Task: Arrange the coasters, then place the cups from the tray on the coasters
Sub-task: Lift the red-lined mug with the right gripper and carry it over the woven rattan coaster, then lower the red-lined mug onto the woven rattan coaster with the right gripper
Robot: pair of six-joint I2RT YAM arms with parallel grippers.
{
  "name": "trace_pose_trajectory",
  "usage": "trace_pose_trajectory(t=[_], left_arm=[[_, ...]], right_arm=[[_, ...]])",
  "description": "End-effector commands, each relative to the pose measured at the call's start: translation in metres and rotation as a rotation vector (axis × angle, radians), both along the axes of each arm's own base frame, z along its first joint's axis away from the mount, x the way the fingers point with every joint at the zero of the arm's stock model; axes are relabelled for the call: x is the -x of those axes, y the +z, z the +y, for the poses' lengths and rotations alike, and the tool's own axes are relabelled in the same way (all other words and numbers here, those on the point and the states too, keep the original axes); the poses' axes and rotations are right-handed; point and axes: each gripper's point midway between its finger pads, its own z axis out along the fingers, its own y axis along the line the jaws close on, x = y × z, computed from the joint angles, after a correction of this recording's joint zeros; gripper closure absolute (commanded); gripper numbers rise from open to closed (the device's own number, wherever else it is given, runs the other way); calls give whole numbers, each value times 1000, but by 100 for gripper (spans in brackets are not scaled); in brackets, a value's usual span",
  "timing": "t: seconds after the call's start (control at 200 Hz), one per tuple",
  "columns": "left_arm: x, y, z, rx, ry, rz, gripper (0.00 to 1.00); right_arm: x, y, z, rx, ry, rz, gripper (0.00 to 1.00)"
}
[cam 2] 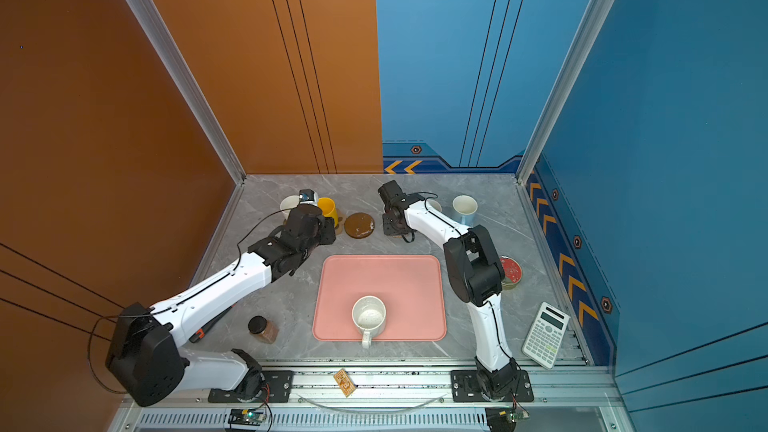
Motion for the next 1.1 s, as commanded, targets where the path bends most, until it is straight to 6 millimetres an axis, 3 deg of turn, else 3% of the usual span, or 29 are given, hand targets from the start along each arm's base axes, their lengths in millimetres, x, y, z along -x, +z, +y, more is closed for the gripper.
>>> trace_pose_trajectory(t=[0.0, 0.801, 1.096], left_arm=[[5, -1, 9, -13, 17, 9, 42], [6, -1, 9, -16, 17, 10, 42], [7, 2, 10, -14, 18, 4, 42]], right_arm=[[-14, 18, 0, -12, 0, -51, 100], [-10, 5, -4, 14, -8, -19, 100], [-5, 2, -3, 15, -3, -6, 71]])
